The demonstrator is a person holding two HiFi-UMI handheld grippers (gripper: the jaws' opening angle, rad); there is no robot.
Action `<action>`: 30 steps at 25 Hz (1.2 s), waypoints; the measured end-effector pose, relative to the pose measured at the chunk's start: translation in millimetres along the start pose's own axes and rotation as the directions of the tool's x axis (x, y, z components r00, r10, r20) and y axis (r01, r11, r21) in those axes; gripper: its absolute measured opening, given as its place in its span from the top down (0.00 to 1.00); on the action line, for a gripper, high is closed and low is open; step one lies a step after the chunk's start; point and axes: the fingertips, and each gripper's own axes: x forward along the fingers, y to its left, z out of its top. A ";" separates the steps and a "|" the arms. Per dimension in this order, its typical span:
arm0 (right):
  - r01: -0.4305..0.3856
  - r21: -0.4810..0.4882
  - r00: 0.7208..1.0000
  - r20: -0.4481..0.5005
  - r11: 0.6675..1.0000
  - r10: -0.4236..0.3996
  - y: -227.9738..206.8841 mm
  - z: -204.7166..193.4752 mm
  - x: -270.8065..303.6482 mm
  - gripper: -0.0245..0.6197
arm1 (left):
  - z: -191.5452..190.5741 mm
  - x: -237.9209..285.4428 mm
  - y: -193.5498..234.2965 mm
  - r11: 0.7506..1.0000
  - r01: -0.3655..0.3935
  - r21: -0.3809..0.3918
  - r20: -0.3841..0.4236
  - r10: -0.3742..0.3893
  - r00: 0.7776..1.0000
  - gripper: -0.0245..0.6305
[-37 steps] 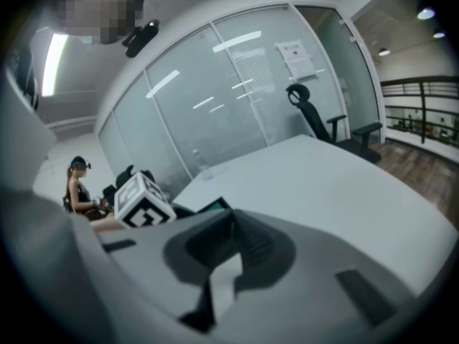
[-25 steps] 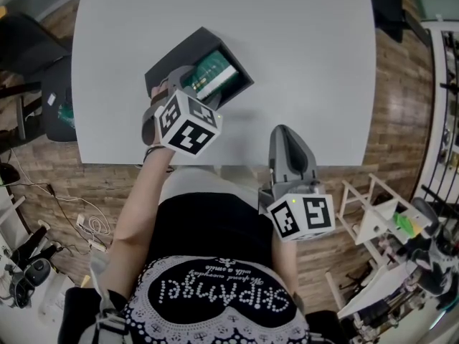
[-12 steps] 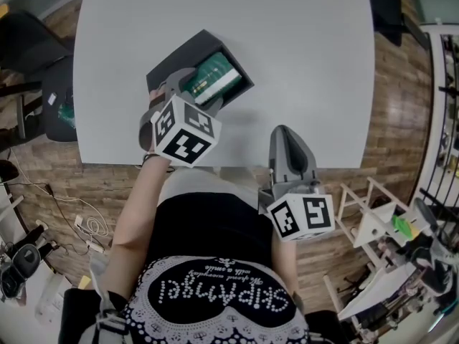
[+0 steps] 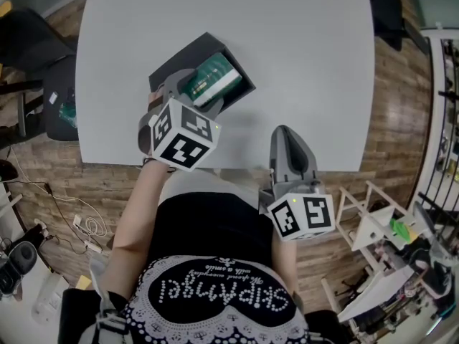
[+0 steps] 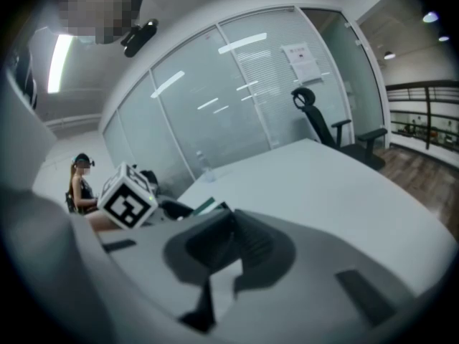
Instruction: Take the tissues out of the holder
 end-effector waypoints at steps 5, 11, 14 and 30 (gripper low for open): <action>-0.004 -0.006 1.000 0.004 1.000 0.004 1.4 3.1 -1.8 0.91 | 3.0 -7.0 -0.1 1.000 -0.006 -0.009 0.016 0.006 1.000 0.45; -0.009 -0.017 1.000 0.007 1.000 0.009 -0.4 7.9 -0.8 0.91 | 14.4 -13.7 0.7 1.000 -0.017 -0.024 0.060 0.019 0.998 0.45; -0.015 -0.027 1.000 0.012 1.000 0.015 1.9 11.2 -0.4 0.91 | 17.7 -17.8 2.2 0.999 -0.028 -0.042 0.086 0.032 0.996 0.45; -0.059 -0.107 0.996 0.056 0.992 0.065 9.7 42.9 -5.6 0.91 | 54.6 -81.3 36.5 0.962 -0.207 -0.178 0.351 0.258 0.900 0.45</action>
